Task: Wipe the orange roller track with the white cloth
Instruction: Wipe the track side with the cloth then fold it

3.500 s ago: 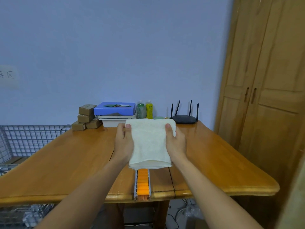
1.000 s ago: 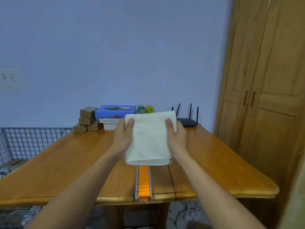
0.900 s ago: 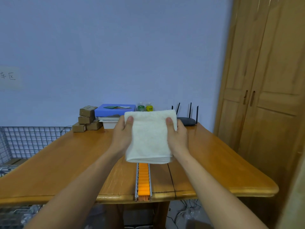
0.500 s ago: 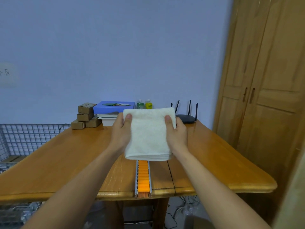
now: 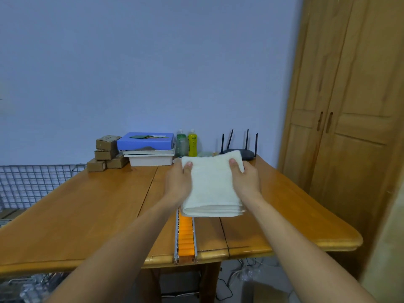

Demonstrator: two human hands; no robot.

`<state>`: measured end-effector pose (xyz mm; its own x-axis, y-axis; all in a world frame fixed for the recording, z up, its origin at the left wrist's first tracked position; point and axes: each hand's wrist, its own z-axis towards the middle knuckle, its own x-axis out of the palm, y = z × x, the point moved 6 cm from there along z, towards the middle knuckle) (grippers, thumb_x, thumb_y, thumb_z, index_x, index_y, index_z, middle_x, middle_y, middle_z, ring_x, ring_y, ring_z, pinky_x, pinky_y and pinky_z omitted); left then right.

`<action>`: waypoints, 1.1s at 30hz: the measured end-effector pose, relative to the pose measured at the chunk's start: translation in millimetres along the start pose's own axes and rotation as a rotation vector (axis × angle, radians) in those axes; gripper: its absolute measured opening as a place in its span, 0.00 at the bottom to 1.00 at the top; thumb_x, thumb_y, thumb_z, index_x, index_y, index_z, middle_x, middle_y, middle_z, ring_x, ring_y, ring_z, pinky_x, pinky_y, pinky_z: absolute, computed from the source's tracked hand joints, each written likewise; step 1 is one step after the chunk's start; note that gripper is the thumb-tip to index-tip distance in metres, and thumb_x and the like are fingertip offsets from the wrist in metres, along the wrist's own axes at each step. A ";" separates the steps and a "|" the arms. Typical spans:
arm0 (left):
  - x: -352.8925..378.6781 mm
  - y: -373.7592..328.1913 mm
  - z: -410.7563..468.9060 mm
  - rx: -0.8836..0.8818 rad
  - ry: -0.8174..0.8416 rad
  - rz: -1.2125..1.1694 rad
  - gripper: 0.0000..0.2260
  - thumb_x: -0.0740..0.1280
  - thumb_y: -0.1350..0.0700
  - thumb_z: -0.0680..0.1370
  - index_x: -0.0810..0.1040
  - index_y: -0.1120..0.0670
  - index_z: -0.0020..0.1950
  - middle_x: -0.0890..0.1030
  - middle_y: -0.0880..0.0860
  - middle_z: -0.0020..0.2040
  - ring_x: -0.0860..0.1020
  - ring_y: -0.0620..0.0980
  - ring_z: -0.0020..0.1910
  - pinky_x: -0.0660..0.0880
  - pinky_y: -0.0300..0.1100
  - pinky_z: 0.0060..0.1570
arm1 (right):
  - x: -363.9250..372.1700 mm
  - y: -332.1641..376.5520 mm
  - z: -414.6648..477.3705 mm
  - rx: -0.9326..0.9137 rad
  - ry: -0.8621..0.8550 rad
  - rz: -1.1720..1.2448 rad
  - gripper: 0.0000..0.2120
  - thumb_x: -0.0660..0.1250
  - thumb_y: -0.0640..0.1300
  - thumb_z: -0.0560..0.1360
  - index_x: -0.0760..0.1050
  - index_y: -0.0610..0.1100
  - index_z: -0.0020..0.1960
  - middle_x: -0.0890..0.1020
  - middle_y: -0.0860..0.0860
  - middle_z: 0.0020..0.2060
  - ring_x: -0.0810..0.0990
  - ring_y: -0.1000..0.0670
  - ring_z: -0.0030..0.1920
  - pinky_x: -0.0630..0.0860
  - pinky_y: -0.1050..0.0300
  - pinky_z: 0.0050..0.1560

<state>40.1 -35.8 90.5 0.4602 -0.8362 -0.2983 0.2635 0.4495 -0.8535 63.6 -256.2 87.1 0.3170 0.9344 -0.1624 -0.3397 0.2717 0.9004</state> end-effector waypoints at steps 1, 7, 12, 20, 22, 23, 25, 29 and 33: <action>14.2 3.5 3.0 0.000 0.026 0.065 0.14 0.57 0.48 0.86 0.74 0.56 0.62 0.81 0.55 0.55 0.79 0.56 0.54 0.76 0.51 0.50 | -5.4 -11.5 3.9 0.026 0.004 -0.060 0.17 0.62 0.59 0.82 0.79 0.47 0.47 0.82 0.51 0.40 0.81 0.48 0.41 0.73 0.54 0.38; 88.3 28.5 5.4 -0.005 0.158 0.346 0.16 0.55 0.51 0.87 0.70 0.61 0.68 0.81 0.64 0.57 0.78 0.65 0.58 0.68 0.48 0.43 | -31.3 -76.1 23.9 0.114 -0.022 -0.431 0.20 0.61 0.60 0.82 0.80 0.44 0.54 0.83 0.47 0.48 0.78 0.46 0.45 0.71 0.53 0.41; 118.3 45.4 8.2 -0.069 0.191 0.438 0.15 0.54 0.52 0.87 0.71 0.61 0.67 0.80 0.63 0.61 0.78 0.62 0.61 0.69 0.49 0.45 | -32.1 -106.1 33.6 0.188 -0.011 -0.620 0.24 0.60 0.61 0.82 0.79 0.40 0.59 0.82 0.42 0.54 0.76 0.43 0.48 0.70 0.52 0.45; 145.4 80.5 6.0 -0.165 0.268 0.547 0.15 0.54 0.53 0.87 0.71 0.60 0.68 0.80 0.60 0.61 0.79 0.59 0.61 0.70 0.46 0.47 | -19.3 -144.9 35.8 0.271 0.122 -0.845 0.24 0.59 0.61 0.82 0.79 0.41 0.60 0.80 0.41 0.57 0.79 0.39 0.55 0.75 0.50 0.49; 151.9 86.1 3.7 -0.165 0.278 0.582 0.14 0.54 0.53 0.87 0.70 0.59 0.68 0.80 0.59 0.61 0.79 0.56 0.60 0.71 0.44 0.46 | -15.9 -151.2 33.9 0.268 0.163 -0.918 0.24 0.58 0.60 0.83 0.78 0.41 0.61 0.81 0.42 0.57 0.79 0.39 0.56 0.71 0.51 0.46; 155.1 89.1 2.2 -0.168 0.286 0.593 0.14 0.55 0.53 0.87 0.70 0.58 0.69 0.80 0.58 0.60 0.80 0.56 0.59 0.72 0.43 0.46 | -14.6 -154.5 32.5 0.263 0.180 -0.955 0.23 0.58 0.60 0.83 0.78 0.41 0.62 0.81 0.42 0.57 0.79 0.39 0.57 0.70 0.51 0.46; 160.5 95.7 -0.6 -0.169 0.303 0.624 0.13 0.57 0.54 0.87 0.70 0.58 0.68 0.80 0.57 0.60 0.80 0.55 0.58 0.73 0.43 0.45 | -12.4 -159.8 29.7 0.248 0.195 -1.026 0.23 0.57 0.60 0.84 0.77 0.42 0.62 0.82 0.43 0.57 0.80 0.40 0.57 0.70 0.52 0.46; 164.9 104.7 -3.5 -0.112 0.313 0.715 0.12 0.58 0.54 0.86 0.72 0.57 0.66 0.81 0.56 0.57 0.81 0.53 0.54 0.74 0.42 0.44 | -7.7 -164.9 30.0 0.183 0.193 -1.109 0.23 0.56 0.59 0.84 0.78 0.43 0.61 0.82 0.44 0.56 0.81 0.42 0.56 0.71 0.53 0.45; 165.6 100.5 -2.8 0.044 0.346 0.955 0.11 0.59 0.54 0.86 0.77 0.57 0.62 0.83 0.55 0.55 0.82 0.53 0.52 0.76 0.43 0.43 | -6.8 -163.9 32.2 0.158 0.184 -1.222 0.25 0.53 0.61 0.84 0.75 0.44 0.66 0.80 0.45 0.62 0.79 0.42 0.61 0.74 0.51 0.52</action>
<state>140.4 -130.0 -45.9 0.2256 -0.1637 -0.9604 -0.0515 0.9824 -0.1795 145.7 -314.5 -46.3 0.2173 0.1109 -0.9698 0.2050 0.9662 0.1564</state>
